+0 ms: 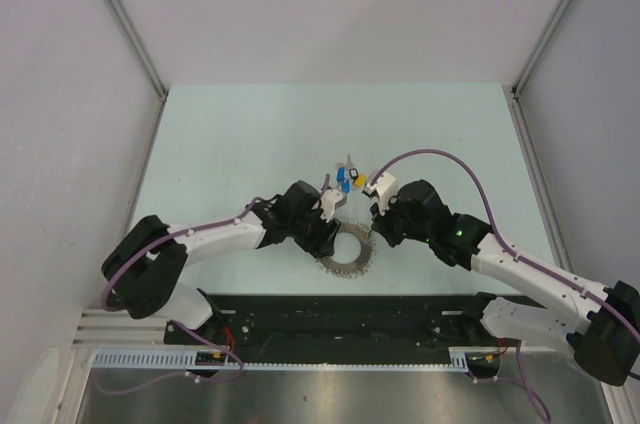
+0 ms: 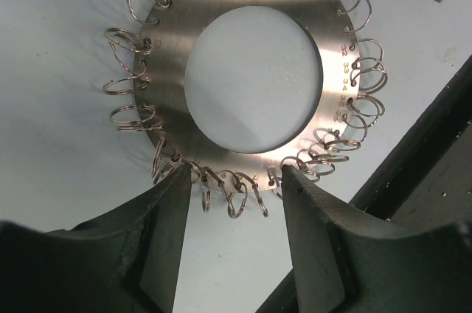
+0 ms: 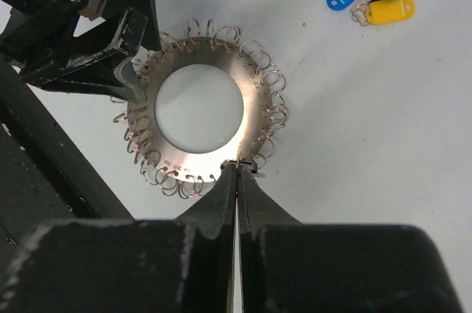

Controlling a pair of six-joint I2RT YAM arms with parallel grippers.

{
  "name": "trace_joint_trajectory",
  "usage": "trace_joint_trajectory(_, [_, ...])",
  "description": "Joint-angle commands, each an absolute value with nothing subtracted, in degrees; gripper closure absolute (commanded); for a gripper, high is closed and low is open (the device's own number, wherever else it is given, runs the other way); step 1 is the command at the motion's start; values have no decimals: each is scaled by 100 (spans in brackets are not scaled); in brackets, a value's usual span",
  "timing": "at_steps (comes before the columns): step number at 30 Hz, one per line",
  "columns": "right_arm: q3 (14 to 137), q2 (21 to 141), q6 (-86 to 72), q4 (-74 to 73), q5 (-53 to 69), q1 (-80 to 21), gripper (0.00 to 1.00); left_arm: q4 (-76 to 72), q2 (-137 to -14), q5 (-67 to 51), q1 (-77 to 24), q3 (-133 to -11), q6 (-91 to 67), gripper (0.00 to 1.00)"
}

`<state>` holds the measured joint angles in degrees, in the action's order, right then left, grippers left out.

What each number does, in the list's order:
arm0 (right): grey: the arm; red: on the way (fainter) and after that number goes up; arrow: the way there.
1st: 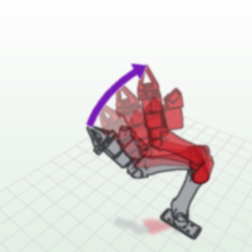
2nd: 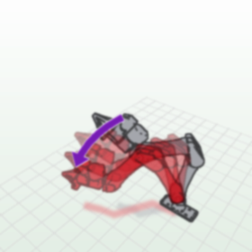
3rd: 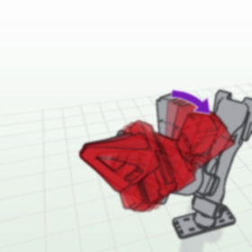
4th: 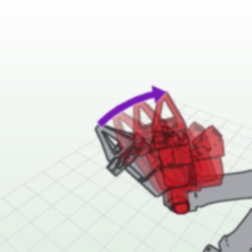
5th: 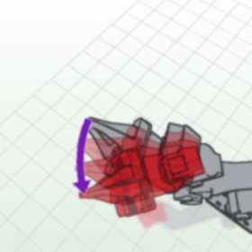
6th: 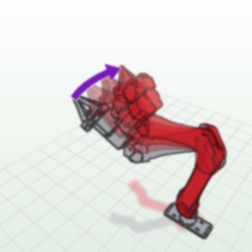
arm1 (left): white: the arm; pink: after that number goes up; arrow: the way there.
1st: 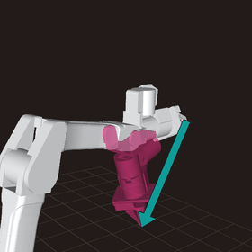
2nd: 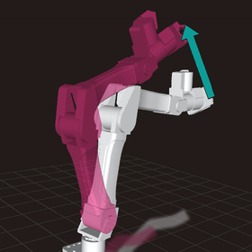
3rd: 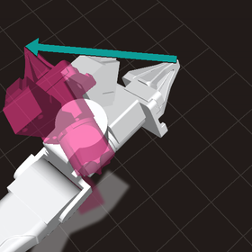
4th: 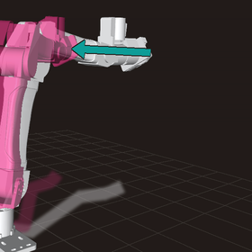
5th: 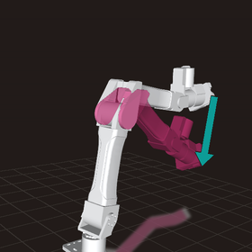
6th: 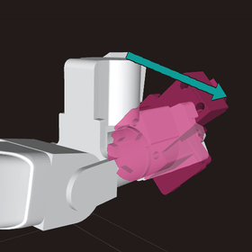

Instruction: Put the keys on the keyring

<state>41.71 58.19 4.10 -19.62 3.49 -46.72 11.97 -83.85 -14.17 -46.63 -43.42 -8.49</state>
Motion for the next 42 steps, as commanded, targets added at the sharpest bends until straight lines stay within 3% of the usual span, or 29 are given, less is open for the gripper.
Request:
trace_joint_trajectory(1, [4298, 5739, 396, -1934, 237, -4693, 100, 1362, -8481, -1327, -4729, -4649, -721, 42])
trace_joint_trajectory(20, [4254, 5748, 413, -1907, 211, -4685, 100, 2355, -7805, -810, -4825, -4983, -923, 40])
trace_joint_trajectory(31, [4210, 5660, 396, -1890, 193, -4702, 100, 2004, -7760, -747, -4307, -4816, 183, 63])
trace_joint_trajectory(42, [4184, 5581, 387, -1890, 184, -4693, 100, 2364, -8227, -1300, -4280, -4834, 966, 70])
